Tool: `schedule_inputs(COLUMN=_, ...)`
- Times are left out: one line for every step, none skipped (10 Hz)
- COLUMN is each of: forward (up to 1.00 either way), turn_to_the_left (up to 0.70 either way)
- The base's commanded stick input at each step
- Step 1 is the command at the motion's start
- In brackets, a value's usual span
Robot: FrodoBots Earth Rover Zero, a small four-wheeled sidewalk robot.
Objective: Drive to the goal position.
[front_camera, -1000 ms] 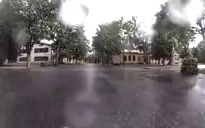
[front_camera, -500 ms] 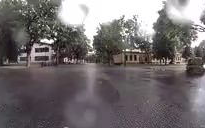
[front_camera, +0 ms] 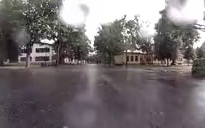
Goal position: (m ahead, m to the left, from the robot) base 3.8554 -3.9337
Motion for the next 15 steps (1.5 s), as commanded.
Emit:
schedule_inputs(forward=0.85, turn_to_the_left=0.00)
schedule_inputs(forward=0.85, turn_to_the_left=0.00)
schedule_inputs(forward=0.85, turn_to_the_left=0.00)
schedule_inputs(forward=0.85, turn_to_the_left=0.00)
schedule_inputs(forward=0.85, turn_to_the_left=0.00)
schedule_inputs(forward=0.85, turn_to_the_left=0.00)
schedule_inputs(forward=0.85, turn_to_the_left=0.00)
schedule_inputs(forward=0.85, turn_to_the_left=0.00)
schedule_inputs(forward=0.85, turn_to_the_left=0.00)
schedule_inputs(forward=0.85, turn_to_the_left=0.00)
schedule_inputs(forward=0.85, turn_to_the_left=0.00)
schedule_inputs(forward=0.85, turn_to_the_left=0.00)
schedule_inputs(forward=0.85, turn_to_the_left=0.00)
schedule_inputs(forward=0.85, turn_to_the_left=0.00)
schedule_inputs(forward=0.85, turn_to_the_left=0.00)
